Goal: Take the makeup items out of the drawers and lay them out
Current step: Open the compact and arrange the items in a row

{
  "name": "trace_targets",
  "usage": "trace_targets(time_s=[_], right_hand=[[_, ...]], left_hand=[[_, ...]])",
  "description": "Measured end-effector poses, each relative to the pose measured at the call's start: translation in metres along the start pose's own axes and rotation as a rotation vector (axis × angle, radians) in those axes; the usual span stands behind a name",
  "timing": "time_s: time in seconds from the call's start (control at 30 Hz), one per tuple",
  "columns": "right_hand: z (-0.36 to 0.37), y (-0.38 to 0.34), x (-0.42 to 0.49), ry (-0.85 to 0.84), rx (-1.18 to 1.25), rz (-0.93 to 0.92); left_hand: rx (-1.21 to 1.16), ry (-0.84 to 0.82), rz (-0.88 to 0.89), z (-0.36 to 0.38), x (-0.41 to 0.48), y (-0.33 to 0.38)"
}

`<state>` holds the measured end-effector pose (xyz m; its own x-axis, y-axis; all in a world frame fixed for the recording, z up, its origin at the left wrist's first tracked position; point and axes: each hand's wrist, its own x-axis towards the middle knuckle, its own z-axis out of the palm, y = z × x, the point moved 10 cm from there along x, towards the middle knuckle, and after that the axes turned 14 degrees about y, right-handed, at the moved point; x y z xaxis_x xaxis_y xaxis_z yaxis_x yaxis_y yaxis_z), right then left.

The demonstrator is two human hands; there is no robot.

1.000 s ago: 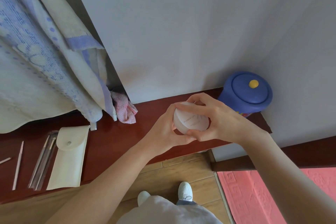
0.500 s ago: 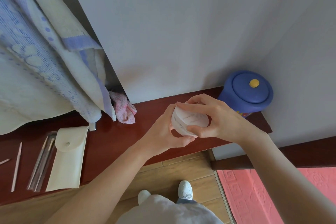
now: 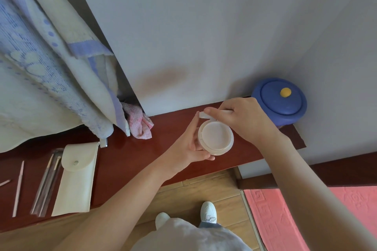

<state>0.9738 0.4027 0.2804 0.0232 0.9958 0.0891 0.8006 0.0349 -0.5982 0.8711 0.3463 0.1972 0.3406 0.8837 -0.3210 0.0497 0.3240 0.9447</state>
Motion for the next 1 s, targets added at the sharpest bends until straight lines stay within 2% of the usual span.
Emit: trace_targets(time_s=[0.1, 0.2, 0.33, 0.6, 0.67, 0.8, 1.0], right_hand=[[0.006, -0.001, 0.003, 0.027, -0.073, -0.019], [0.004, 0.005, 0.007, 0.022, 0.112, 0.080], [0.014, 0.032, 0.010, 0.004, 0.353, 0.324], [0.053, 0.029, -0.022, -0.119, 0.835, 0.393], [0.057, 0.028, -0.031, -0.109, 0.914, 0.397], [0.064, 0.024, -0.040, -0.106, 1.007, 0.406], [0.072, 0.017, -0.049, -0.144, 1.022, 0.357]], left_hand=[[-0.067, 0.040, -0.019, -0.003, 0.000, -0.001], [-0.054, 0.048, -0.018, -0.006, -0.003, -0.003], [-0.043, 0.056, -0.008, -0.007, -0.006, -0.001], [-0.047, 0.260, 0.097, -0.032, -0.002, 0.013], [0.068, 0.327, 0.112, -0.035, -0.001, 0.015], [0.482, 0.540, 0.180, -0.046, -0.006, 0.021], [0.743, 0.673, 0.293, -0.046, -0.017, 0.030]])
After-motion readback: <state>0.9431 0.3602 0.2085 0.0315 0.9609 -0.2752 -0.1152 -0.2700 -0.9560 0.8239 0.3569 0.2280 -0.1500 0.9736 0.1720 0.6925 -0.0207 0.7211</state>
